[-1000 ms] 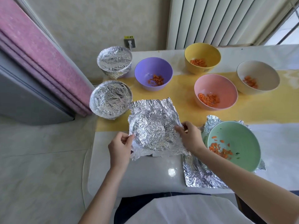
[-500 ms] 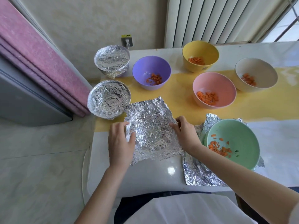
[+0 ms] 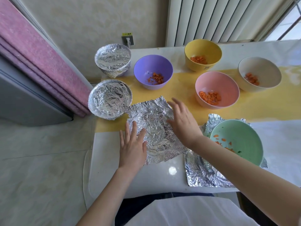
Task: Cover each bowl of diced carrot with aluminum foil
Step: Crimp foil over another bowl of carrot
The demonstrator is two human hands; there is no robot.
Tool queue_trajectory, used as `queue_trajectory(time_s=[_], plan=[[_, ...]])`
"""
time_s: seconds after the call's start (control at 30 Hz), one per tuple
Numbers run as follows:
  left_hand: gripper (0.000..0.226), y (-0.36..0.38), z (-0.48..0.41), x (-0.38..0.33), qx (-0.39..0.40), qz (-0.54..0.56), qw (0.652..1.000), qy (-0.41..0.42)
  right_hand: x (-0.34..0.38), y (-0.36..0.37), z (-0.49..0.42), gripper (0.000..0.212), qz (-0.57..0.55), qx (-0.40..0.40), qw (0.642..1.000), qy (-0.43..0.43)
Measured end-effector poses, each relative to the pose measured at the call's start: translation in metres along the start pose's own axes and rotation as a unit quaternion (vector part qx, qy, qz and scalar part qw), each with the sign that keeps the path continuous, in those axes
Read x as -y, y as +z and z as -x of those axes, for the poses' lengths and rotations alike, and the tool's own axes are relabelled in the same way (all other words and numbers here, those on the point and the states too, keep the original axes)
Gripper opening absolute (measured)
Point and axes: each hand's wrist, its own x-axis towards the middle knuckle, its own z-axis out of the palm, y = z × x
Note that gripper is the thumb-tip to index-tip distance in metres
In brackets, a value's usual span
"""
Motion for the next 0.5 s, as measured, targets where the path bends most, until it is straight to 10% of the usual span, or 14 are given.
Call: queue_trajectory(time_s=[0.13,0.5], plan=[[0.050,0.000,0.001,0.001,-0.006,-0.003,1.000,-0.005,0.014,0.015,-0.014,0.061,0.051,0.093,0.985,-0.138],[0.049,0.003,0.004,0.006,0.033,0.022,0.999,-0.026,-0.006,0.049,-0.014,0.068,0.155,0.129,0.968,-0.152]])
